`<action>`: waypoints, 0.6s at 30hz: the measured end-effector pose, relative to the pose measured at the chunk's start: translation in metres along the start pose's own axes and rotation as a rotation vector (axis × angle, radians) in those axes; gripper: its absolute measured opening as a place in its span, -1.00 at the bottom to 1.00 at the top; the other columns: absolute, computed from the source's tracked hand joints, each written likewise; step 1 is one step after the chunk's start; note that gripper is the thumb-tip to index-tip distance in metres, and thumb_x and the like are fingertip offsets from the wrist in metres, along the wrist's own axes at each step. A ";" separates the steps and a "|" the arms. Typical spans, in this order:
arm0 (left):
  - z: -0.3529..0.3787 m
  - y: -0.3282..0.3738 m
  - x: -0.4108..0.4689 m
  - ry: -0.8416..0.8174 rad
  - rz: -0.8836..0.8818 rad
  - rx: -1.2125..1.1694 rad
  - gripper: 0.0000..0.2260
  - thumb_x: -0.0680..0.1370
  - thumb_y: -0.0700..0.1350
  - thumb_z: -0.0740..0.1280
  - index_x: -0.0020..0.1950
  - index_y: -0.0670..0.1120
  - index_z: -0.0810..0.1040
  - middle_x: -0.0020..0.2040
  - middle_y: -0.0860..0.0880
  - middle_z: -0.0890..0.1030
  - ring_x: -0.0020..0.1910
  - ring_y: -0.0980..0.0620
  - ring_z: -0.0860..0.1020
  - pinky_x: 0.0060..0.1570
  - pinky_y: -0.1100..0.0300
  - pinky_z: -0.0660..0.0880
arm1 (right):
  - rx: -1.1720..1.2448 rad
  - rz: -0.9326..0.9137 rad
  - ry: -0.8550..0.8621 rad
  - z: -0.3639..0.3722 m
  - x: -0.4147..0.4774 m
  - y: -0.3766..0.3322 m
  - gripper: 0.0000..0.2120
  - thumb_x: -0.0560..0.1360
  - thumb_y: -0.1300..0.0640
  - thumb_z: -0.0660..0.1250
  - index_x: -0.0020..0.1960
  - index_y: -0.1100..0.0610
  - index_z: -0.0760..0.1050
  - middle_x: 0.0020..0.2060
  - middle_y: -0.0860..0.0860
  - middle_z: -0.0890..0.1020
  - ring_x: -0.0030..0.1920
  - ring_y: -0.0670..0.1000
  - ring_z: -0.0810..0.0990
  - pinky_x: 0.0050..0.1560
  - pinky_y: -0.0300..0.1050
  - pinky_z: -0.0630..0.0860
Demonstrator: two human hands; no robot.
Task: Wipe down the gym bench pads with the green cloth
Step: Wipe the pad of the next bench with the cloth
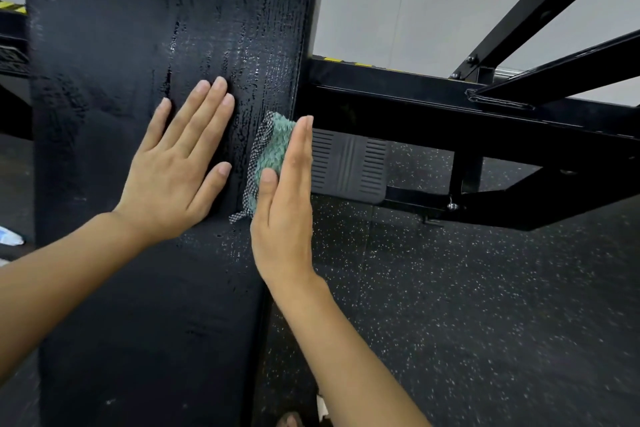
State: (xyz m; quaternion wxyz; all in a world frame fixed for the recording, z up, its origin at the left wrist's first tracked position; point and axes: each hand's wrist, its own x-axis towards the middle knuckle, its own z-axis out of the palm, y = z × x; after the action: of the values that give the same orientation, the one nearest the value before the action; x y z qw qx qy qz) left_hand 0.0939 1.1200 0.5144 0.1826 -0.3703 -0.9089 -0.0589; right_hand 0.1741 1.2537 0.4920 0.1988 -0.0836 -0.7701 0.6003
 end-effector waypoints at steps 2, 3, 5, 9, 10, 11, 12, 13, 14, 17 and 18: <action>0.001 0.002 -0.003 0.003 -0.006 -0.005 -0.45 0.66 0.03 -0.02 0.61 -0.18 0.05 0.61 -0.11 0.07 0.61 -0.01 0.00 0.56 -0.03 -0.07 | -0.007 0.001 -0.010 -0.001 -0.003 0.001 -0.45 0.68 0.16 0.02 0.55 0.13 -0.22 0.59 0.02 -0.10 0.59 -0.03 -0.12 0.54 0.17 0.05; 0.001 0.003 -0.004 0.004 -0.006 -0.004 -0.45 0.66 0.03 -0.02 0.61 -0.18 0.04 0.61 -0.10 0.06 0.61 -0.01 -0.01 0.56 -0.03 -0.08 | -0.010 0.005 -0.017 0.000 -0.006 0.001 -0.44 0.69 0.16 0.02 0.55 0.13 -0.22 0.59 0.01 -0.10 0.58 -0.03 -0.13 0.55 0.15 0.03; 0.001 0.004 -0.007 0.003 -0.011 -0.006 -0.44 0.66 0.03 -0.01 0.62 -0.17 0.04 0.61 -0.11 0.06 0.61 -0.01 -0.01 0.56 -0.02 -0.08 | -0.021 0.014 -0.021 0.000 -0.014 0.001 -0.44 0.69 0.16 0.01 0.56 0.12 -0.22 0.59 0.00 -0.12 0.58 -0.04 -0.15 0.56 0.11 0.01; 0.002 0.007 -0.013 0.004 -0.023 -0.012 -0.44 0.66 0.03 -0.01 0.61 -0.18 0.05 0.61 -0.12 0.07 0.61 0.00 -0.02 0.56 -0.01 -0.09 | -0.061 0.033 -0.047 0.002 -0.045 0.006 -0.43 0.69 0.14 -0.01 0.57 0.07 -0.26 0.59 -0.07 -0.18 0.58 -0.04 -0.18 0.57 -0.02 -0.05; 0.003 0.008 -0.015 0.006 -0.022 -0.011 -0.45 0.66 0.03 -0.01 0.61 -0.18 0.05 0.61 -0.12 0.07 0.61 0.01 -0.02 0.56 -0.01 -0.10 | -0.071 0.036 -0.052 0.003 -0.055 0.007 -0.43 0.69 0.13 -0.02 0.57 0.05 -0.28 0.59 -0.09 -0.20 0.58 -0.04 -0.18 0.57 -0.04 -0.05; 0.003 0.009 -0.017 0.007 -0.021 -0.010 -0.45 0.66 0.02 -0.01 0.61 -0.18 0.05 0.61 -0.11 0.07 0.61 0.01 -0.02 0.56 0.00 -0.11 | -0.080 0.037 -0.057 0.004 -0.065 0.009 -0.42 0.69 0.13 -0.03 0.57 0.01 -0.29 0.58 -0.11 -0.21 0.58 -0.04 -0.18 0.57 -0.06 -0.05; 0.004 0.009 -0.019 0.007 -0.022 -0.010 -0.45 0.66 0.02 -0.01 0.61 -0.18 0.05 0.61 -0.10 0.06 0.61 0.01 -0.02 0.56 0.00 -0.11 | -0.086 0.036 -0.062 0.005 -0.075 0.010 -0.42 0.69 0.12 -0.03 0.57 -0.03 -0.31 0.58 -0.12 -0.21 0.58 -0.04 -0.18 0.56 -0.07 -0.05; 0.004 0.010 -0.020 0.005 -0.024 -0.012 -0.45 0.66 0.02 -0.01 0.61 -0.18 0.05 0.61 -0.09 0.05 0.61 0.01 -0.03 0.56 0.00 -0.12 | -0.089 0.037 -0.067 0.005 -0.085 0.011 -0.41 0.69 0.11 -0.04 0.57 -0.07 -0.33 0.58 -0.13 -0.21 0.58 -0.04 -0.17 0.56 -0.08 -0.05; 0.004 0.010 -0.021 0.003 -0.027 -0.016 -0.45 0.66 0.02 -0.01 0.61 -0.17 0.04 0.61 -0.09 0.04 0.61 0.02 -0.04 0.56 0.00 -0.12 | -0.090 0.045 -0.072 0.006 -0.093 0.013 -0.41 0.69 0.10 -0.05 0.56 -0.11 -0.34 0.58 -0.15 -0.21 0.58 -0.04 -0.17 0.56 -0.08 -0.05; 0.004 0.012 -0.026 -0.005 -0.026 -0.026 -0.45 0.66 0.02 -0.01 0.61 -0.17 0.05 0.61 -0.08 0.04 0.61 0.02 -0.04 0.56 -0.01 -0.11 | -0.092 0.083 -0.079 0.006 -0.108 0.016 -0.39 0.68 0.09 -0.05 0.53 -0.21 -0.37 0.57 -0.19 -0.22 0.58 -0.06 -0.18 0.56 -0.05 -0.04; 0.005 0.013 -0.029 -0.007 -0.024 -0.026 -0.45 0.66 0.02 -0.01 0.61 -0.17 0.05 0.61 -0.08 0.04 0.61 0.02 -0.04 0.56 -0.01 -0.11 | -0.089 0.091 -0.075 0.007 -0.109 0.016 -0.38 0.68 0.09 -0.05 0.53 -0.23 -0.38 0.57 -0.20 -0.22 0.58 -0.07 -0.18 0.56 -0.04 -0.04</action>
State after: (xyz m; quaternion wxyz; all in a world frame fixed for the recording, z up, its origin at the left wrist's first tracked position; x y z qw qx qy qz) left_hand 0.1202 1.1115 0.4988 0.1736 -0.3620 -0.9131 -0.0717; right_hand 0.2688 1.2119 0.4533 0.1386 -0.1046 -0.7984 0.5766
